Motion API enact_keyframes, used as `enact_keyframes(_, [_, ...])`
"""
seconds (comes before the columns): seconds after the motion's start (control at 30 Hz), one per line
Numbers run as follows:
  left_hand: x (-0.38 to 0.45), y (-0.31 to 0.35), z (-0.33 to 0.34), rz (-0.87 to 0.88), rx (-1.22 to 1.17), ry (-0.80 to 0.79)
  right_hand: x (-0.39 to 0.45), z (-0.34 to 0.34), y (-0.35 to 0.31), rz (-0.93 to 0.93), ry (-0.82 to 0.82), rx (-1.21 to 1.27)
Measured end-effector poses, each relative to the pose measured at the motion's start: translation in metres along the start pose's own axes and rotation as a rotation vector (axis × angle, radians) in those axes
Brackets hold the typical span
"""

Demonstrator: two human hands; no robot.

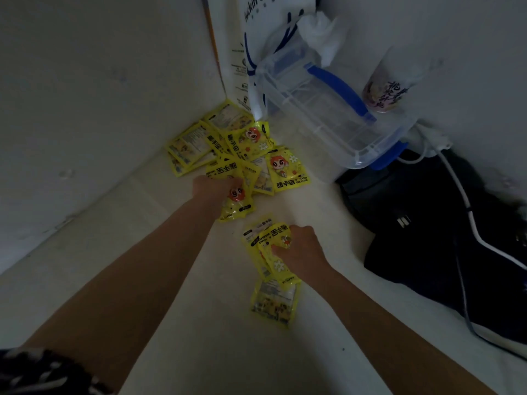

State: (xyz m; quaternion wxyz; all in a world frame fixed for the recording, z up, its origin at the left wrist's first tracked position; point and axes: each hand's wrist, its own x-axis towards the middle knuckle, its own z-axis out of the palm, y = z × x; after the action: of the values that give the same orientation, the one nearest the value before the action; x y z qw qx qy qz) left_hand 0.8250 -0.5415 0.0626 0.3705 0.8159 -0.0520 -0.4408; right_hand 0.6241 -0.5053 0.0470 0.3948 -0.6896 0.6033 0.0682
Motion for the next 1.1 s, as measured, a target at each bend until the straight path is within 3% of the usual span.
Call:
enact_keyframes(0.5, [-0.035, -0.048, -0.054, 0.03, -0.053, 0.018, 0.001, 0.004, -0.004, 0.042, -0.069, 0.193])
enact_keyframes(0.97, [-0.087, -0.118, -0.079, -0.002, -0.161, 0.005, -0.033, -0.009, 0.031, 0.086, 0.092, 0.507])
enact_keyframes(1.1, [-0.111, -0.144, -0.081, 0.075, -0.107, -0.032, -0.066, -0.011, 0.04, 0.103, 0.103, 0.619])
